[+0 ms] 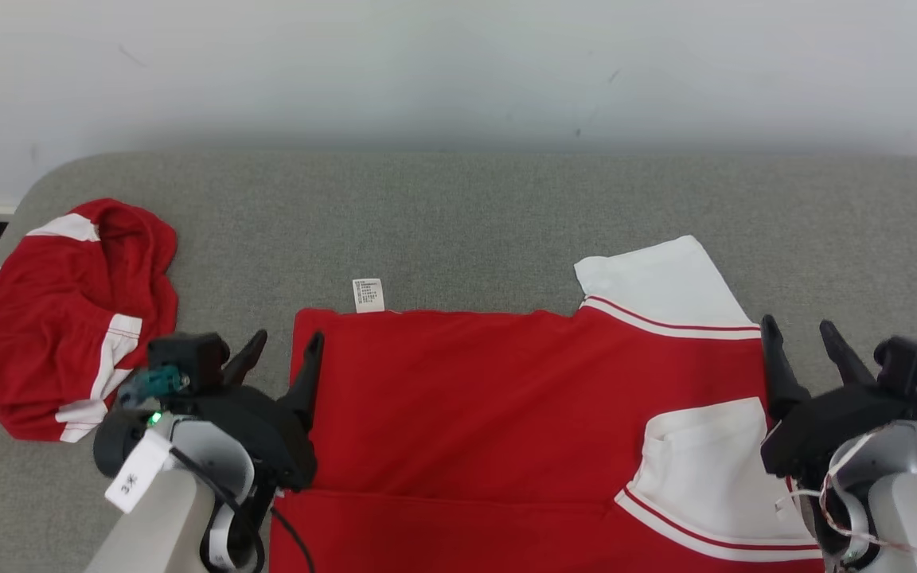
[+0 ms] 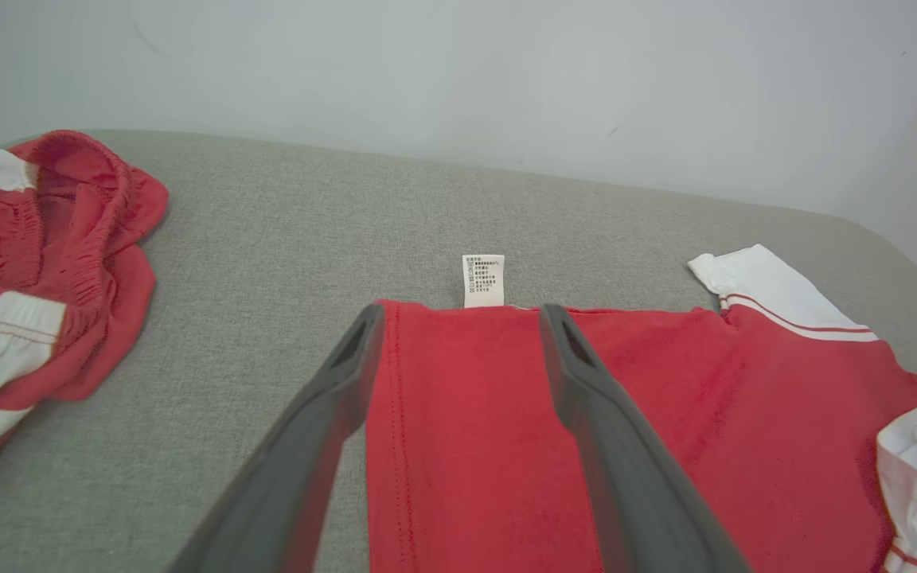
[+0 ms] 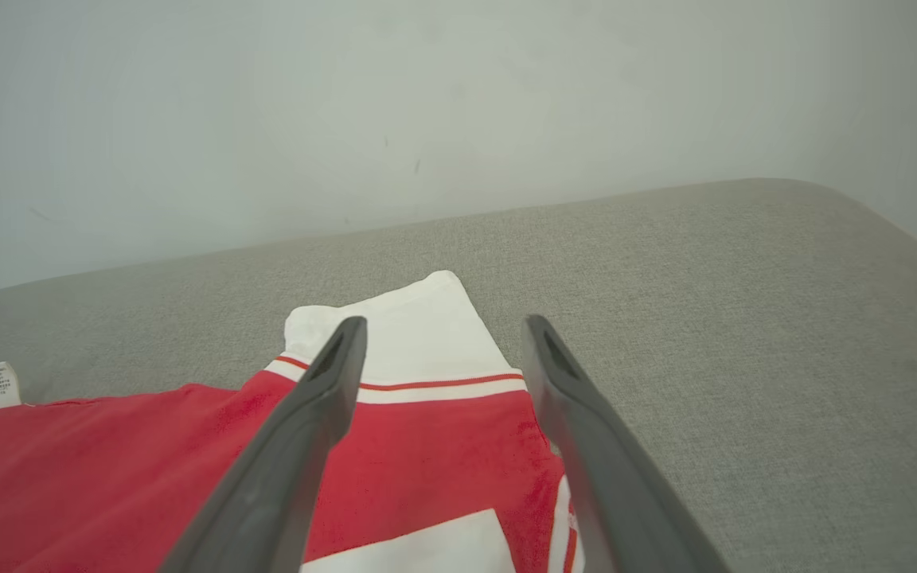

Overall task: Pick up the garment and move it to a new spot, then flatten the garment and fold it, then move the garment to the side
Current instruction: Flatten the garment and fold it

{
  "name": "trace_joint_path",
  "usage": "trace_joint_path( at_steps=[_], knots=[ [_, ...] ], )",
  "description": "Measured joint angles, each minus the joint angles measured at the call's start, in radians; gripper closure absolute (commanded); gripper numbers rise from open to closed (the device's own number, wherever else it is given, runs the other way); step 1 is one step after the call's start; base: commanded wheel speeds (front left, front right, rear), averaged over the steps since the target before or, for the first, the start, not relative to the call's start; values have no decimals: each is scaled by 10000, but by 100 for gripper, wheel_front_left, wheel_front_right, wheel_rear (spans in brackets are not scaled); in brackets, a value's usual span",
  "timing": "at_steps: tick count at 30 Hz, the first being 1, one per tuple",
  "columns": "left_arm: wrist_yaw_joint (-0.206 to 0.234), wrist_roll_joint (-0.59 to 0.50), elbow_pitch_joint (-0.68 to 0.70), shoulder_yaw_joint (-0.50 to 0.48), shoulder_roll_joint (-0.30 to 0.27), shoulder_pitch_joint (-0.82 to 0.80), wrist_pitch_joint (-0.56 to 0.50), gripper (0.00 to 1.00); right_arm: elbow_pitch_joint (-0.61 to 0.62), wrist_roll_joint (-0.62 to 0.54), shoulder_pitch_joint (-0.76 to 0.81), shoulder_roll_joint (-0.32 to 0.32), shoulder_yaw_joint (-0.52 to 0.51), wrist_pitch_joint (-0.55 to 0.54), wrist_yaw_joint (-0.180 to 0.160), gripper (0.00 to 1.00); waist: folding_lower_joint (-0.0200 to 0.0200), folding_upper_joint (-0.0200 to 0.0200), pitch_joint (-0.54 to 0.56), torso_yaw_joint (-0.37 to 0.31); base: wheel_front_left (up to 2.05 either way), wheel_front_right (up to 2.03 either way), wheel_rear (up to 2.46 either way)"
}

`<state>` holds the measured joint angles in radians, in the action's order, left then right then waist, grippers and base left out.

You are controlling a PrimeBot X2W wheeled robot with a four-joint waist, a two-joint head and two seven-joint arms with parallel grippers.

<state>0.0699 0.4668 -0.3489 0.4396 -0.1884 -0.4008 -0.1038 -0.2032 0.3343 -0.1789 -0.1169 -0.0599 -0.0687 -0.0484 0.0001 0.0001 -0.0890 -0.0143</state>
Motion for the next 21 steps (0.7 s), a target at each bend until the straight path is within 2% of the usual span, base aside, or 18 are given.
trace_joint_path(
  at_steps=[5,14,21],
  knots=[
    [0,19,-284,-2,42,-824,-708,0,-150,174,-982,-257,19,-995,44,0,0,1,-489,61,0,0,0],
    [17,90,-947,0,462,-2670,-2165,0,-357,176,-2900,-1183,155,-3233,104,0,1,2,-1622,276,0,0,0],
    [92,42,-1762,105,395,-3583,-3066,0,-970,188,-4306,-1515,230,-4635,88,0,2,2,-2406,533,0,0,0]
  ],
)
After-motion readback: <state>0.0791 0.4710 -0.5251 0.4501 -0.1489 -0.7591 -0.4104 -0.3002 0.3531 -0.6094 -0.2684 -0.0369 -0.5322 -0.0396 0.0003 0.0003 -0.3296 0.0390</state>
